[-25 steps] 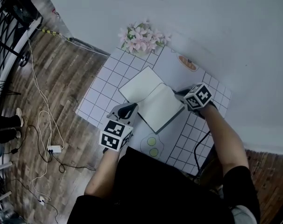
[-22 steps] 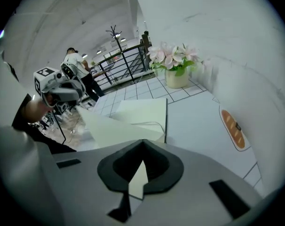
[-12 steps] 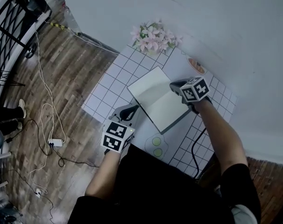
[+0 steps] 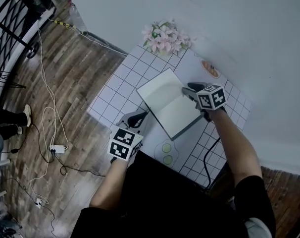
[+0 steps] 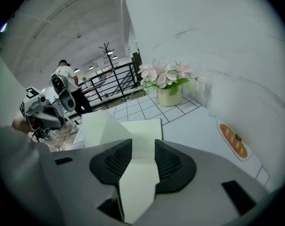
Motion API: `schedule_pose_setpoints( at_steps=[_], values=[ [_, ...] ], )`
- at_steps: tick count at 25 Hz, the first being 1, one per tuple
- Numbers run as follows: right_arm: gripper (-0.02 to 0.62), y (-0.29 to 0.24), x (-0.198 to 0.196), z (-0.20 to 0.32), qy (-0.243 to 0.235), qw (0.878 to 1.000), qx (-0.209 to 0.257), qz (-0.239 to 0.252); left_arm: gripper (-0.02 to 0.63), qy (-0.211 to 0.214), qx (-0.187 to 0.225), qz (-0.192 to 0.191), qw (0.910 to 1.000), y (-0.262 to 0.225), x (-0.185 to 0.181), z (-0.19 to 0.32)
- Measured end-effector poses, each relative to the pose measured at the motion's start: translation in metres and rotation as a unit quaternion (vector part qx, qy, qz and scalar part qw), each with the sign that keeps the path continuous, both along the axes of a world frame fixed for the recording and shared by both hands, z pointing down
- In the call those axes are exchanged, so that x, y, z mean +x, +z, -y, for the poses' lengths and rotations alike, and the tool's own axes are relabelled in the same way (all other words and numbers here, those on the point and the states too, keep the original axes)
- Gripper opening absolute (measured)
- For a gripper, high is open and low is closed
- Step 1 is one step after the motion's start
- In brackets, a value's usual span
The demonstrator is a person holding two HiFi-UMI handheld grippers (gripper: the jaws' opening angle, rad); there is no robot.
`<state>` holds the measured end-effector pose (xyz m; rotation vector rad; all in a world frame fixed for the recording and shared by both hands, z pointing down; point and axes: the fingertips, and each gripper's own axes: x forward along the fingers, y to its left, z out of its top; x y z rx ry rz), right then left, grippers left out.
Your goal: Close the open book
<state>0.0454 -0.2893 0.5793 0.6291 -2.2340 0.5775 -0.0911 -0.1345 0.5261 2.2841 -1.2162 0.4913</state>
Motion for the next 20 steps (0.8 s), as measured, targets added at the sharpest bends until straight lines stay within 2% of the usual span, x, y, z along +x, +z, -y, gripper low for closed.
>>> schedule_pose_setpoints(
  at_steps=[4,6,8,10,14,16,20],
  values=[
    [0.137,0.009,0.053,-0.005,0.089,0.995,-0.035,0.026,0.011,0.033,-0.008,-0.009,0.9994,0.013,0.026,0.006],
    [0.137,0.019,0.069,-0.015,0.105,0.993,-0.05,0.023,0.012,0.06,-0.006,-0.011,0.9981,0.016,0.046,0.011],
    [0.137,0.031,0.077,-0.029,0.082,0.995,-0.049,-0.013,0.012,0.078,0.001,-0.012,0.9969,0.013,0.061,0.016],
    [0.144,0.045,0.082,-0.046,0.035,0.996,-0.047,-0.067,0.012,0.085,0.007,-0.014,0.9963,0.009,0.069,0.019],
    [0.186,0.072,0.095,-0.076,-0.046,0.986,-0.053,-0.15,0.012,0.084,-0.004,-0.012,0.9964,0.016,0.068,0.016],
    [0.197,0.08,0.101,-0.083,-0.067,0.982,-0.053,-0.171,0.012,0.079,-0.015,-0.01,0.9967,0.023,0.064,0.013],
    [0.201,0.083,0.104,-0.088,-0.075,0.982,-0.059,-0.161,0.012,0.073,-0.03,-0.005,0.9969,0.032,0.06,0.005]
  ],
)
